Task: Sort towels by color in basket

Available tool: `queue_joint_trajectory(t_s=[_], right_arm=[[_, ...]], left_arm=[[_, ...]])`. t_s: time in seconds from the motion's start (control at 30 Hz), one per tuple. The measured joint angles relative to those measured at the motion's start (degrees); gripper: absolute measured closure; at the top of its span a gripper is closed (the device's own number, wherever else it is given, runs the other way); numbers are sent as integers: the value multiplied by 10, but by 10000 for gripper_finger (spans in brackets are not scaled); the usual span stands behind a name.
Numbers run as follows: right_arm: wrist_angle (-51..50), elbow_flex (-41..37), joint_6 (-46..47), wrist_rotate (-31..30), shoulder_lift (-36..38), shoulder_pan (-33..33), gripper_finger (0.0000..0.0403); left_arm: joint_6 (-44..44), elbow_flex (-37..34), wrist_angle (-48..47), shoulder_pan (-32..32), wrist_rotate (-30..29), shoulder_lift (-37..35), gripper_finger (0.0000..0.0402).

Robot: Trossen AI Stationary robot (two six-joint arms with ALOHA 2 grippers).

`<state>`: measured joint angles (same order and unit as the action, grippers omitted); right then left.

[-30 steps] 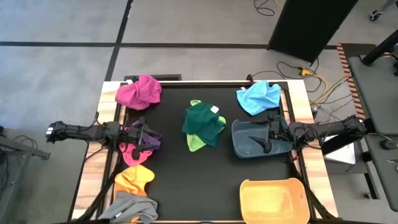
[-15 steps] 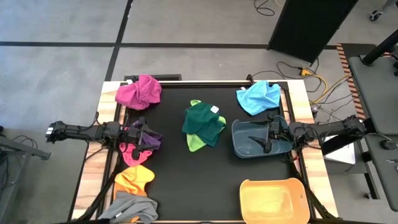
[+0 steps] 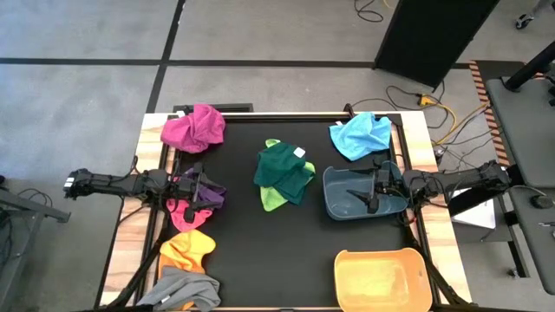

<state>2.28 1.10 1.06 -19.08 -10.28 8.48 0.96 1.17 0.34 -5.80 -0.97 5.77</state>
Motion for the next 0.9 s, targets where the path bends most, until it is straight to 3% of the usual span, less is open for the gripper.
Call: queue_joint_trajectory(t_s=[0.63,0.9], right_arm=[[0,0,0,0,0,0,60],[0,0,0,0,0,0,60]], left_arm=[[0,0,0,0,0,0,169],[-3,1,35,0,-110,1,169]])
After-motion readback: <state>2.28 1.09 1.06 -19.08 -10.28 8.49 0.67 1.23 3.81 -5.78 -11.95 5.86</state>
